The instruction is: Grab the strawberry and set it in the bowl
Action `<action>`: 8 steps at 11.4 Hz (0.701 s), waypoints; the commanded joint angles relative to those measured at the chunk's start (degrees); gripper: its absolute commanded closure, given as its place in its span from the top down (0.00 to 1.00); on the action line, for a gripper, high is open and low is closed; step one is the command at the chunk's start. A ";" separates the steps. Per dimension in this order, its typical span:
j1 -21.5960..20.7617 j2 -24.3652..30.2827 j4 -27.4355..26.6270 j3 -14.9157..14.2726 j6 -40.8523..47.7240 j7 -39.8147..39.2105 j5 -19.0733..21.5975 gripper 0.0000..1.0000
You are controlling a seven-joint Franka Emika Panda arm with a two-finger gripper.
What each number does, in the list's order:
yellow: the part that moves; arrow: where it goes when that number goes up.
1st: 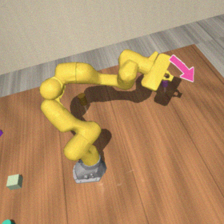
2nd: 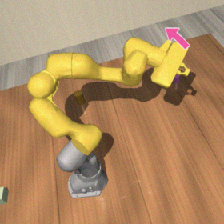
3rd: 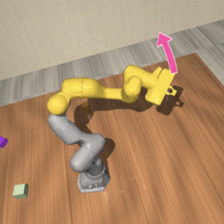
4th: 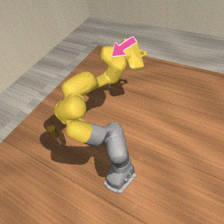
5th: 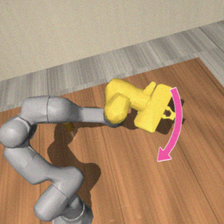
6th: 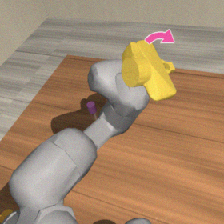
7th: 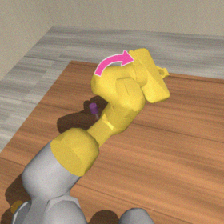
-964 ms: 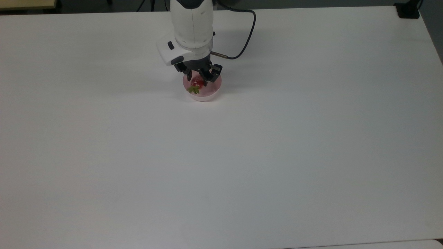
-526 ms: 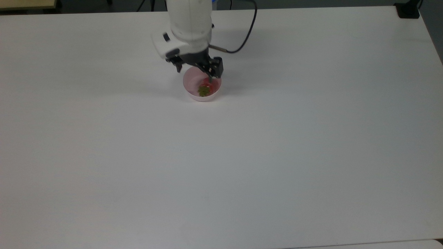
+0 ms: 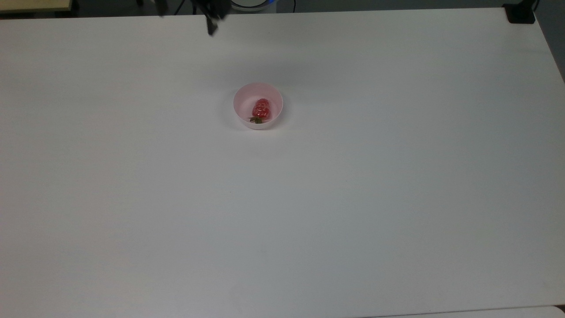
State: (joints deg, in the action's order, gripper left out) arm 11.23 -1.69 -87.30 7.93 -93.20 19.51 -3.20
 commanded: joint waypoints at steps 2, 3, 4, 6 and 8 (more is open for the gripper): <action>-9.34 6.86 -2.16 -12.37 5.49 -10.08 0.83 1.00; -10.78 7.14 -2.44 -14.67 5.05 -13.93 1.00 1.00; -10.62 6.88 -2.26 -14.78 3.83 -17.97 1.09 1.00; -9.48 6.35 -2.26 -14.43 -0.29 -19.60 1.09 1.00; -8.95 6.00 -2.44 -12.60 -0.31 -19.68 1.09 1.00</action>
State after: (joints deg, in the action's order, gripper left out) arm 2.11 3.72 -87.98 -5.73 -91.79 1.44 -3.18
